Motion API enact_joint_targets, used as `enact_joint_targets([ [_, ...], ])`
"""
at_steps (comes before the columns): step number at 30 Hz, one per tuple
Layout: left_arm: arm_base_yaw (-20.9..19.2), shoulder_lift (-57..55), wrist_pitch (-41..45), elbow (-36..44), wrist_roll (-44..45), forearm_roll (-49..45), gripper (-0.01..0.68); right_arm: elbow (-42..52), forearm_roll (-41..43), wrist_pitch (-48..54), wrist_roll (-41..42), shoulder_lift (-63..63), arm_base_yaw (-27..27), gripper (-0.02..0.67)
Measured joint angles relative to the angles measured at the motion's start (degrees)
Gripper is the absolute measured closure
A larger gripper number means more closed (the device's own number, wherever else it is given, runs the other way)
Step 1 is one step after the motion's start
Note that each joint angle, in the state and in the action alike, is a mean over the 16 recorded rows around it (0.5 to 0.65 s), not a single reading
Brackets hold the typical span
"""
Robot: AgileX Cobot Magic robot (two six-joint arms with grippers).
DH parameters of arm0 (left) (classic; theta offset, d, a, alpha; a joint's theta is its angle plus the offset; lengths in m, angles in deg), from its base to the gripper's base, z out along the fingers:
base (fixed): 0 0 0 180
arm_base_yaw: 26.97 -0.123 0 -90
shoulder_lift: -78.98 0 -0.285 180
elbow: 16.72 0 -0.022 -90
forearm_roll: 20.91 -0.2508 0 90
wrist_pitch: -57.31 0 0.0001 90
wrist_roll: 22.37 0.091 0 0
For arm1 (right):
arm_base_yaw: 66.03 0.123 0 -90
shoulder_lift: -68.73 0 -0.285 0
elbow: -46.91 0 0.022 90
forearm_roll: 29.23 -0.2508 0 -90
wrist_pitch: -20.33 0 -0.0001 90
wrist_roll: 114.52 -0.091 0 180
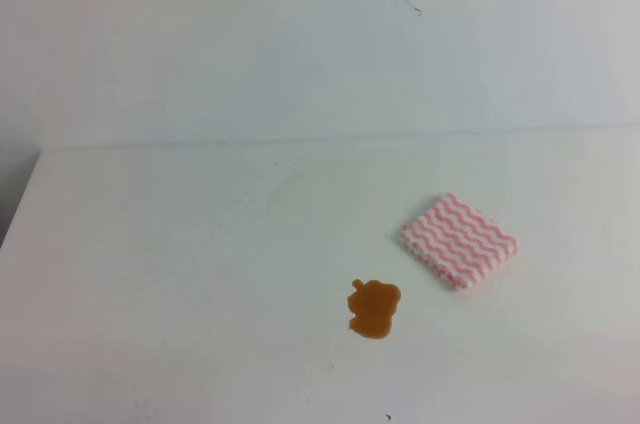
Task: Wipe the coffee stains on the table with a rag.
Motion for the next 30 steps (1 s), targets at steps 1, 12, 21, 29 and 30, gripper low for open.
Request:
enact_joint_targets([
  [1, 0.0, 0.0, 0.0, 0.0, 0.0, 0.0, 0.672, 0.0, 0.0, 0.0, 0.0, 0.0, 0.0, 0.652],
  [12, 0.0, -0.1, 0.1, -0.2, 0.0, 0.0, 0.673, 0.0, 0.0, 0.0, 0.0, 0.0, 0.0, 0.652],
  [21, 0.0, -0.1, 0.1, -0.2, 0.0, 0.0, 0.673, 0.0, 0.1, 0.0, 0.0, 0.0, 0.0, 0.652],
  [29, 0.0, 0.0, 0.0, 0.0, 0.0, 0.0, 0.672, 0.0, 0.2, -3.0, 0.0, 0.0, 0.0, 0.652],
  [30, 0.0, 0.0, 0.0, 0.0, 0.0, 0.0, 0.672, 0.0, 0.2, -4.1, 0.0, 0.0, 0.0, 0.652],
])
